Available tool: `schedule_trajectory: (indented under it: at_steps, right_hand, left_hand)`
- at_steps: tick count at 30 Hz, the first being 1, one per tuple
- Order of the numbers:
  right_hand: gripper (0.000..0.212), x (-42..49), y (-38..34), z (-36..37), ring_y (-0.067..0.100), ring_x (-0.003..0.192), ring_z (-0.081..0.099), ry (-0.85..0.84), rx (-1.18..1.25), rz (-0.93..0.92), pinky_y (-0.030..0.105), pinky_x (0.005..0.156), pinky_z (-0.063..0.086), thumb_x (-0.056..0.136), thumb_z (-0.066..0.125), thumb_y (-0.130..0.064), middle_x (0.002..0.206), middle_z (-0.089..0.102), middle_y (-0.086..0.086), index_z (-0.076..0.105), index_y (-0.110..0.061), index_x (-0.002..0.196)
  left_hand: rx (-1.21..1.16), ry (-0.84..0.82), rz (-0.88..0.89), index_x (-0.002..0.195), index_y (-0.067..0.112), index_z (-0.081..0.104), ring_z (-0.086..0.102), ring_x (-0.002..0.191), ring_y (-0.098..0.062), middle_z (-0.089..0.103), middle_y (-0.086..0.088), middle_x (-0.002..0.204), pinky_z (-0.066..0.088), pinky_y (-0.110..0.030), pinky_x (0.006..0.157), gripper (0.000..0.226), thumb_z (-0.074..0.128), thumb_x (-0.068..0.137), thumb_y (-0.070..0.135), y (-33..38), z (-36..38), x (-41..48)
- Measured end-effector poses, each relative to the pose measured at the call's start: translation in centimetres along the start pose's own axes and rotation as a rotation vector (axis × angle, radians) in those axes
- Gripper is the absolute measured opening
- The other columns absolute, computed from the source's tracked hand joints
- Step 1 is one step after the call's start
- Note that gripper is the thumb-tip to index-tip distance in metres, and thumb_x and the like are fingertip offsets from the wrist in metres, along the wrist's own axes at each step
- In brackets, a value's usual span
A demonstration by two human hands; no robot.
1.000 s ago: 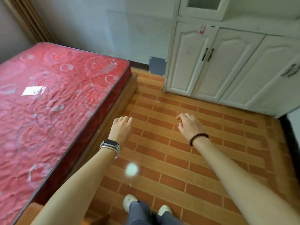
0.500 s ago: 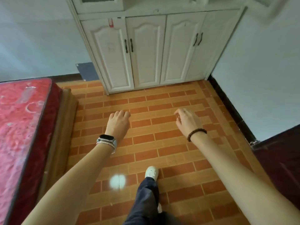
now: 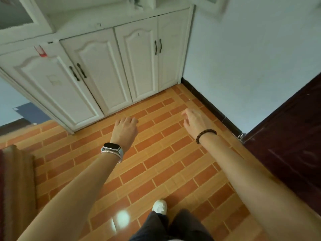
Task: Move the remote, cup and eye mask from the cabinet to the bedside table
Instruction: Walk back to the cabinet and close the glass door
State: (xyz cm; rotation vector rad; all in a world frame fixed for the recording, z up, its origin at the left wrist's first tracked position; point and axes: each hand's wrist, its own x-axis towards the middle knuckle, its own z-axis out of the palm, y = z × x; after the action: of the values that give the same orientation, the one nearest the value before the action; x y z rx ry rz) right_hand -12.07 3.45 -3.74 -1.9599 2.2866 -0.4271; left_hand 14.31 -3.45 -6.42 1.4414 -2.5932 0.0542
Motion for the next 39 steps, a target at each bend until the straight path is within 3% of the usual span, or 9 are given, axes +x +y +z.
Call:
schedule_trajectory:
  at_steps: [11, 15, 28, 39]
  right_hand:
    - [0.027, 6.5, 8.3, -1.4, 0.018, 0.099, 0.059, -0.009, 0.019, 0.158, 0.031, 0.075, 0.055, 0.095, 0.054, -0.019, 0.110, 0.063, 0.001, 0.052, -0.021, 0.122]
    - [0.024, 9.9, 12.8, -2.2, 0.019, 0.100, 0.059, 0.005, 0.000, 0.139, 0.026, 0.070, 0.044, 0.095, 0.053, -0.018, 0.109, 0.064, 0.002, 0.053, -0.019, 0.119]
    - [0.025, 21.7, 26.2, -7.6, 0.019, 0.098, 0.058, 0.009, 0.032, 0.088, 0.032, 0.076, 0.051, 0.096, 0.048, -0.016, 0.109, 0.063, 0.000, 0.055, -0.020, 0.119]
    - [0.024, 30.6, 28.3, -6.3, 0.018, 0.095, 0.057, -0.011, 0.085, 0.013, 0.033, 0.075, 0.050, 0.095, 0.049, -0.016, 0.101, 0.062, -0.002, 0.056, -0.021, 0.118]
  left_hand:
    - [0.005, -0.071, 0.116, 0.110, 0.010, 0.057, 0.057, 0.093, -0.032, 0.061, -0.011, 0.101, 0.045, -0.045, 0.082, 0.021, 0.051, 0.091, 0.016, 3.7, 1.9, 12.4]
    - [0.006, -0.068, 0.123, 0.107, 0.011, 0.057, 0.056, 0.093, -0.029, 0.062, -0.009, 0.102, 0.045, -0.042, 0.084, 0.018, 0.048, 0.092, 0.017, 6.8, 3.2, 17.6]
    - [-0.081, 0.001, 0.047, 0.112, 0.011, 0.057, 0.057, 0.099, -0.027, 0.061, -0.008, 0.106, 0.044, -0.041, 0.089, 0.021, 0.047, 0.094, 0.017, 17.8, 4.3, 32.5]
    - [-0.067, 0.098, -0.015, 0.106, 0.009, 0.058, 0.057, 0.090, -0.028, 0.061, -0.009, 0.096, 0.043, -0.043, 0.086, 0.017, 0.051, 0.091, 0.012, 16.1, 4.7, 40.1]
